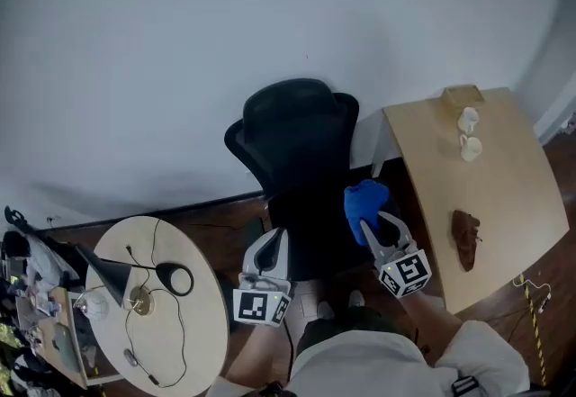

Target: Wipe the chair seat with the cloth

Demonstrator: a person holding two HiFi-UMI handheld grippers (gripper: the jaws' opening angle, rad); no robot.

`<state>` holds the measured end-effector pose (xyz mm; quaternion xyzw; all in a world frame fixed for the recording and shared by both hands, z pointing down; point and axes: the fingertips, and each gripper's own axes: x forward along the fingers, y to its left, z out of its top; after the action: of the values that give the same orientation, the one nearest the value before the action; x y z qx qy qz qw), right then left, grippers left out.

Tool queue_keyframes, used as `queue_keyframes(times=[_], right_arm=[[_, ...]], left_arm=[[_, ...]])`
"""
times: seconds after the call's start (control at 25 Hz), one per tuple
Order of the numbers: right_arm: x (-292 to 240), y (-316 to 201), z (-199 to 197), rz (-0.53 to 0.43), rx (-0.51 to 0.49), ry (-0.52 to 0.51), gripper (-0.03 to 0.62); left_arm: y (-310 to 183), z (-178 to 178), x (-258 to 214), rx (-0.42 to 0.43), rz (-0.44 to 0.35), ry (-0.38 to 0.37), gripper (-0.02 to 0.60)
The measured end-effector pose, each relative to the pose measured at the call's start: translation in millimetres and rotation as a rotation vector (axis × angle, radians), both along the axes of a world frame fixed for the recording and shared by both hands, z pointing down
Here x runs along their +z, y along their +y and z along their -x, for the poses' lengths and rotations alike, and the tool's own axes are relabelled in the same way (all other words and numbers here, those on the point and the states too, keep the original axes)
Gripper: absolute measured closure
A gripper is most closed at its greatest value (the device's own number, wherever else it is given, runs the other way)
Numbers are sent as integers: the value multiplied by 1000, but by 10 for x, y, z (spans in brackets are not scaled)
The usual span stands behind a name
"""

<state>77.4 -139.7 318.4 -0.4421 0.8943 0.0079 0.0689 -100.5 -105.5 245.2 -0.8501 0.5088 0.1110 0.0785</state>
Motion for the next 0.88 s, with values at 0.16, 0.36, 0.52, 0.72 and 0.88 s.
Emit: queue_keyframes(times=[0.16,0.36,0.52,0.72,0.88], right_arm=[[-814,984,20,-197,8,-12,500],[-1350,1743,27,-321,16,-19,499],[-1396,1938,65,-344,37,-3,499],[-1271,2048,78,-322,50,-23,499],[-1254,2160,39,-307,45,-34,497]], left_arm=[[934,274,-347,-23,-111,-9,517],[1502,557,-541,-52,-132,13,517],[1614,596,-526,-59,-135,-8,517],[1737,536,-460,-47,-137,-40,517],[1886,446,-516,-42,-150,-49,517]])
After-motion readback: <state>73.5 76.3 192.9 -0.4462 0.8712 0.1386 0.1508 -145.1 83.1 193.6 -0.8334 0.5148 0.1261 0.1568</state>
